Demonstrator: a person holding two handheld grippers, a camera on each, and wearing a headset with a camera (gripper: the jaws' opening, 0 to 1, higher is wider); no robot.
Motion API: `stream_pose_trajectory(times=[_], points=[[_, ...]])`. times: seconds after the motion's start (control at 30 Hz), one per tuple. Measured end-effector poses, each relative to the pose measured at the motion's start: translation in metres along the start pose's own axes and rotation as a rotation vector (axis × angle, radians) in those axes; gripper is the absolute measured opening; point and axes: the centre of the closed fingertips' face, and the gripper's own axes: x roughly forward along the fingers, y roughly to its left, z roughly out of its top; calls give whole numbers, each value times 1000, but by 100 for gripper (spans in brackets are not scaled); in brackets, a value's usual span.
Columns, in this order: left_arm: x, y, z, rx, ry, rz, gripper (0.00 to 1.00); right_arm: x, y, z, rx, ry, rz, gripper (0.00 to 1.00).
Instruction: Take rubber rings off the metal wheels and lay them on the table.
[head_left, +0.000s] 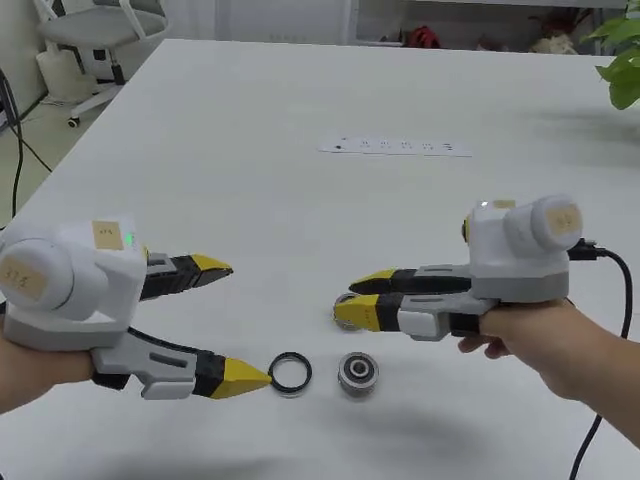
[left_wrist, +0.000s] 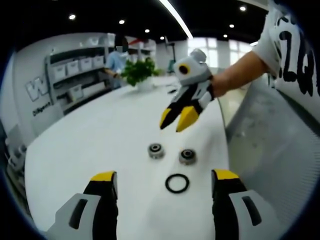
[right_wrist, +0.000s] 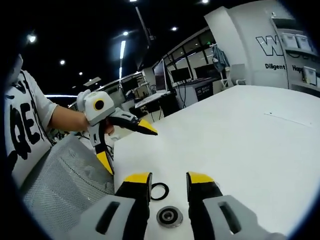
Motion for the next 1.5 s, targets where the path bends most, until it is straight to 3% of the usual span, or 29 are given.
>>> stream_pose_trajectory(times=[0.33,0.87,1.03,1.5], points=[[-7,3,9,-6,-14,1,79,-26,1,8,-96,3,-41,35],[-15,7,15,-2,-25,17,81,-60,0,-1,-139,7,-89,53],[-17,5,14,1,-23,17,82,-72,-1,-7,-142,4,-105,63],[-21,5,8,0,-17,30,86,-90,-6,-32,-137,32,-150,76]])
